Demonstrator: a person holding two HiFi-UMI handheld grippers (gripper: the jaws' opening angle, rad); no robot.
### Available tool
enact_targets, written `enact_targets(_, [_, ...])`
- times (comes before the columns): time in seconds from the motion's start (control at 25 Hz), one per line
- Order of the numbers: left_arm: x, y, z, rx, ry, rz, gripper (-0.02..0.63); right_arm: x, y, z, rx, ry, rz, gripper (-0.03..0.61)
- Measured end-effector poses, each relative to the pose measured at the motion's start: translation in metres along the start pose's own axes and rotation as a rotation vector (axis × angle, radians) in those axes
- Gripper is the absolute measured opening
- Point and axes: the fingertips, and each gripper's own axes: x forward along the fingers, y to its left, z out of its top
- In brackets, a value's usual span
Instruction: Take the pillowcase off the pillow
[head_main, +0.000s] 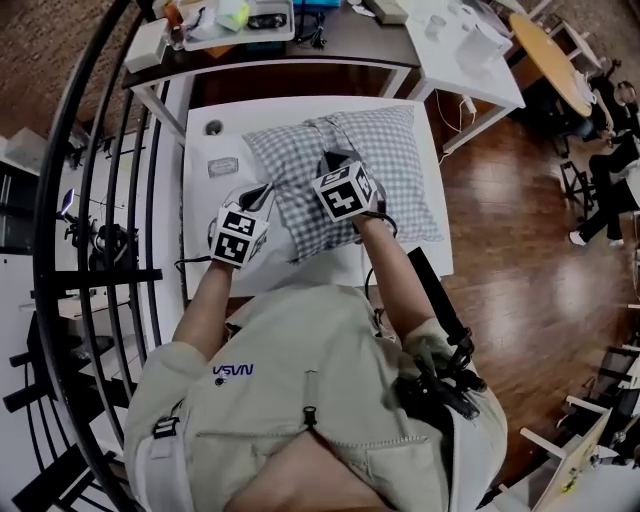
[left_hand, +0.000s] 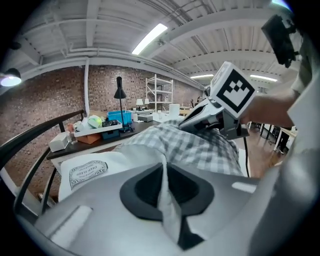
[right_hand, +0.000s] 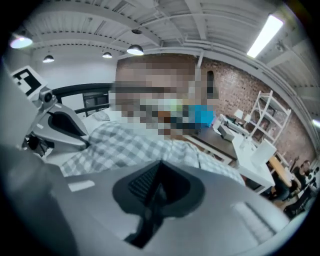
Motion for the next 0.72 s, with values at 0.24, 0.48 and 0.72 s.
enact_targets(0.24, [-0.011,0.025,0.023,0.011,-0.096,0.05,0.017,-0.005,-0.049,0.019,0.026,-0.06,-0.112,0.008])
enact_targets(0.48, [-0.049,0.022,0.045,0.018,-0.203,0.069,0.014,-0.027,-0.098,0.003,0.126,-0.069,-0.223,0.006])
enact_targets(0.72, [-0.07,0.014,0.001,-0.103,-0.18,0.053,0.014,-0.026,-0.105,-0.06,0.216,0.013,-0.233,0.006])
